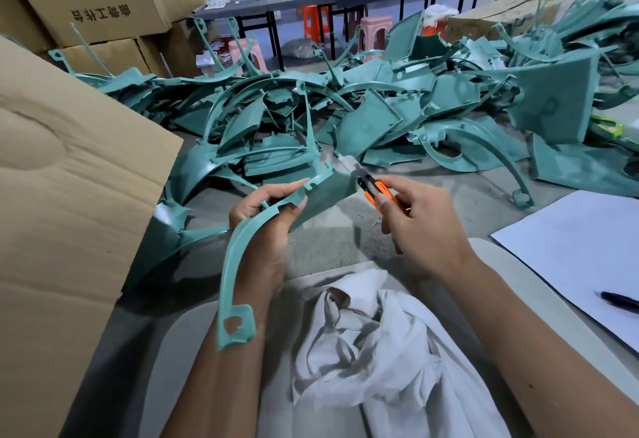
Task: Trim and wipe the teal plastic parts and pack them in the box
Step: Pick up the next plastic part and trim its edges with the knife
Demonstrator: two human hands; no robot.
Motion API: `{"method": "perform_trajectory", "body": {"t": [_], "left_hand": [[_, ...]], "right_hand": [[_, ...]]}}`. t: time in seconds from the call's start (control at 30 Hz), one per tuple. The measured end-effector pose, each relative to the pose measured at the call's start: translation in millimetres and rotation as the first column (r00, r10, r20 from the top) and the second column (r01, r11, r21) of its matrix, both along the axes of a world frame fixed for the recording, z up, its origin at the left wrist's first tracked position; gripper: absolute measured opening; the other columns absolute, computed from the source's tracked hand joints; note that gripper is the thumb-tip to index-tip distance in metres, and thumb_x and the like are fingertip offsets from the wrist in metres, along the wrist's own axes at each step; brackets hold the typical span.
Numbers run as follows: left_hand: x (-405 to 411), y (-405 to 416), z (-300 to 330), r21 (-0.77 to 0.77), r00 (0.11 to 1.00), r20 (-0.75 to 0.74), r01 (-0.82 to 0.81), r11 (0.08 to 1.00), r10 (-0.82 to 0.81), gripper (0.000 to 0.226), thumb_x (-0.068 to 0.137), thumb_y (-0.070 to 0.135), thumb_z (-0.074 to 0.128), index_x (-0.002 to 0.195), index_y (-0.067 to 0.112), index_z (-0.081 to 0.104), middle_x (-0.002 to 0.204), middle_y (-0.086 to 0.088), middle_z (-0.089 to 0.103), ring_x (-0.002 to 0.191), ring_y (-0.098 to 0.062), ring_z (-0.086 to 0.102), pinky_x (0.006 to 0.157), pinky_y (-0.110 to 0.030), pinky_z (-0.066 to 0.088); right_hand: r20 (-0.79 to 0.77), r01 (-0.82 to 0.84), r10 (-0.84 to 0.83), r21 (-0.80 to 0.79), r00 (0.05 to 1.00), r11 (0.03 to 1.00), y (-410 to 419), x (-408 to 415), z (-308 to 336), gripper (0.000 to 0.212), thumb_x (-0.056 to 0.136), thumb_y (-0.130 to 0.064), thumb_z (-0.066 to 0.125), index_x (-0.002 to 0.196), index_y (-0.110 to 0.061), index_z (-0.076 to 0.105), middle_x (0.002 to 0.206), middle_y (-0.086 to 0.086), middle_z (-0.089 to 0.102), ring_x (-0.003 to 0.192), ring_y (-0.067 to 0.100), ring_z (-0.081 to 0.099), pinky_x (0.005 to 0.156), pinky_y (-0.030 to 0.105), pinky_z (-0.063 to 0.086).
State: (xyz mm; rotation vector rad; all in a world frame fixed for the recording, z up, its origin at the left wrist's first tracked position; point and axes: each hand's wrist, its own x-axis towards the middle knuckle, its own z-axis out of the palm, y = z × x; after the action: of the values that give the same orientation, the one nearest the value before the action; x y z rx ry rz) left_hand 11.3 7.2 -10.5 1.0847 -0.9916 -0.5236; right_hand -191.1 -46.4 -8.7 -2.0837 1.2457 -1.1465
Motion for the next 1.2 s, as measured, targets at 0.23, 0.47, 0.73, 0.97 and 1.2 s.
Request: {"method": "perform_trajectory", "body": {"t": [0.23, 0.47, 0.73, 0.97, 1.2], "left_hand": [[-1, -1, 0, 0.080, 0.987, -0.157, -0.016, 0.997, 0.028, 0.029, 0.074, 0.011, 0.081, 0.080, 0.038, 0.080, 0.091, 0.010, 0.079, 0.093, -0.010, 0.074, 0.083, -0.029, 0.059], [-9, -2, 4, 0.127, 0.942, -0.335, 0.052, 0.991, -0.006, 0.024, 0.064, 0.010, 0.082, 0.076, 0.031, 0.080, 0.091, -0.001, 0.079, 0.097, -0.026, 0.074, 0.101, -0.058, 0.053], [-14, -2, 7, 0.118, 0.916, -0.395, 0.127, 0.985, -0.071, 0.039, 0.079, -0.010, 0.073, 0.070, 0.027, 0.079, 0.095, -0.011, 0.077, 0.089, -0.025, 0.074, 0.097, -0.051, 0.056], [-16, -1, 9, 0.127, 0.921, -0.386, 0.113, 0.986, -0.055, 0.040, 0.080, -0.009, 0.073, 0.071, 0.029, 0.079, 0.087, -0.004, 0.079, 0.086, -0.020, 0.076, 0.083, -0.039, 0.060], [-16, -1, 9, 0.129, 0.925, -0.375, 0.112, 0.985, -0.056, 0.042, 0.083, -0.008, 0.072, 0.074, 0.032, 0.081, 0.084, -0.001, 0.079, 0.083, -0.017, 0.076, 0.086, -0.040, 0.059]], "right_hand": [[0.140, 0.106, -0.082, -0.178, 0.987, 0.978, -1, -9, 5, 0.019, 0.106, -0.021, 0.056, 0.120, -0.017, 0.067, 0.069, -0.001, 0.066, 0.052, 0.018, 0.061, 0.051, 0.042, 0.052], [0.103, -0.113, 0.175, -0.441, 0.979, 0.890, 9, 2, 5, 0.021, 0.107, -0.019, 0.054, 0.124, -0.011, 0.064, 0.074, -0.004, 0.063, 0.061, 0.016, 0.061, 0.056, 0.036, 0.047], [0.060, -0.036, 0.065, -0.398, 0.996, 0.917, 11, 7, 2, 0.020, 0.105, -0.016, 0.057, 0.122, -0.009, 0.065, 0.072, -0.002, 0.061, 0.057, 0.018, 0.053, 0.054, 0.041, 0.046], [0.083, 0.062, -0.034, -0.368, 0.996, 0.928, 18, 18, -1, 0.018, 0.104, -0.012, 0.059, 0.121, -0.010, 0.064, 0.070, -0.008, 0.056, 0.055, 0.012, 0.049, 0.053, 0.027, 0.039], [0.076, 0.016, 0.017, -0.411, 0.997, 0.912, 13, 8, 5, 0.021, 0.107, -0.015, 0.055, 0.125, -0.009, 0.063, 0.073, -0.006, 0.059, 0.058, 0.010, 0.049, 0.056, 0.024, 0.041]]}}
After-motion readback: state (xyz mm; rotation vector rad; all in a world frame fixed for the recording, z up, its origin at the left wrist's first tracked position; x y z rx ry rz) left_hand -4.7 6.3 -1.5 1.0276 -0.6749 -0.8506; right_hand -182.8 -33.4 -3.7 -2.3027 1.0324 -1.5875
